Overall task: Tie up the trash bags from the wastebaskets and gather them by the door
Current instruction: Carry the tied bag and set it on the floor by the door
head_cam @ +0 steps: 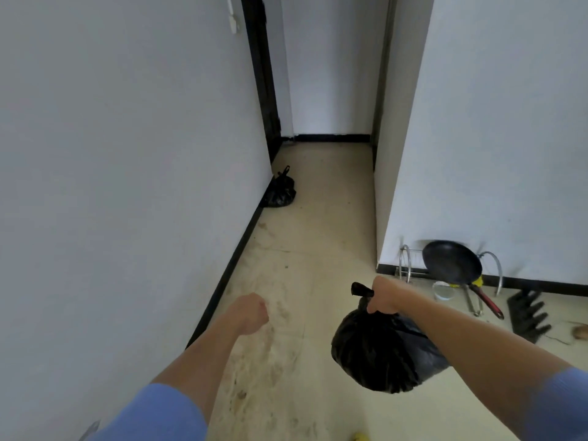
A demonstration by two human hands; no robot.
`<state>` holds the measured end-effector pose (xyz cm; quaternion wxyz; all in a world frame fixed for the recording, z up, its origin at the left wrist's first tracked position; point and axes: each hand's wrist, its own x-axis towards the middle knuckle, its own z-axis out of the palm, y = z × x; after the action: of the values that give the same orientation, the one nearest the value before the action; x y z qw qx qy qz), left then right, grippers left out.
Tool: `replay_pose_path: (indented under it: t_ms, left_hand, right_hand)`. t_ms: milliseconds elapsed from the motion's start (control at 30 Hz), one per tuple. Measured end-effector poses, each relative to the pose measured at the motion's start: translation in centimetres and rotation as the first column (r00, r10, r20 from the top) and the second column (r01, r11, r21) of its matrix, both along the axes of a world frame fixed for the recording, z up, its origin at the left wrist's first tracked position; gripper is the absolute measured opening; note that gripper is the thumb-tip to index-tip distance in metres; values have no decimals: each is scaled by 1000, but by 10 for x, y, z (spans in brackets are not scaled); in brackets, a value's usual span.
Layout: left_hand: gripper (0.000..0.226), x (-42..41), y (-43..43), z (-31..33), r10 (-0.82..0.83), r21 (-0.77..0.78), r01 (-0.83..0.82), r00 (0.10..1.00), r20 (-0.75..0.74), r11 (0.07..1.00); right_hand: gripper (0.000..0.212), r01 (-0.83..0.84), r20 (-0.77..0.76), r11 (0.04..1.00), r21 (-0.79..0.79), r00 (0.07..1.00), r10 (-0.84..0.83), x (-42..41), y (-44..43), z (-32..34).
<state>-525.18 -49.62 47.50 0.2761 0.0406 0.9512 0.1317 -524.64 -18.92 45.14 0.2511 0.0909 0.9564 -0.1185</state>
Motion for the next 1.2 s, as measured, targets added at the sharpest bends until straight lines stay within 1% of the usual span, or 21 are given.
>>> replay_pose_path:
  t_ms: [133, 200, 333, 433, 500, 667, 800, 900, 1000, 1133, 1200]
  left_hand:
    - [35, -102, 2, 2, 69, 41, -69, 998, -9, 997]
    - [32, -146, -3, -1, 117, 62, -117, 993, 9, 991]
    - [28, -240, -20, -20, 211, 42, -214, 975, 70, 976]
    - [26, -324, -27, -39, 223, 27, -226, 971, 86, 974]
    - [26, -387, -30, -49, 225, 47, -229, 970, 90, 972]
    - [25, -545, -35, -46, 210, 66, -218, 972, 110, 974]
    - [25, -667, -31, -32, 183, 75, -187, 981, 65, 979]
    - [25, -748, -19, -34, 186, 115, -187, 982, 19, 976]
    - [23, -826, -9, -50, 215, 132, -212, 977, -6, 968]
    - [20, -917, -1, -82, 276, 98, -277, 961, 24, 956]
    - [20, -961, 3, -95, 311, 72, -315, 949, 59, 947]
  right_hand:
    - [32, -31, 46, 999, -12, 998, 31, -118, 7, 4]
    - [32, -59, 58, 998, -10, 997, 60, -173, 7, 5]
    - [28, -102, 37, 995, 1, 994, 102, -288, 3, -5]
    - [30, -125, 42, 992, 11, 991, 125, -381, 1, -19]
    - [30, -121, 56, 993, -5, 991, 121, -443, -2, -28]
    - [29, -99, 105, 994, -43, 989, 103, -587, -8, -27]
    - [41, -79, 85, 994, -81, 993, 86, -690, -10, -16]
    - [41, -66, 84, 993, -97, 994, 74, -767, -9, -19]
    - [43, -55, 114, 991, -121, 991, 68, -851, -6, -38]
    - [50, -71, 175, 982, -172, 979, 102, -963, -6, -73]
    - [43, -72, 229, 977, -203, 966, 119, -1013, -8, -88]
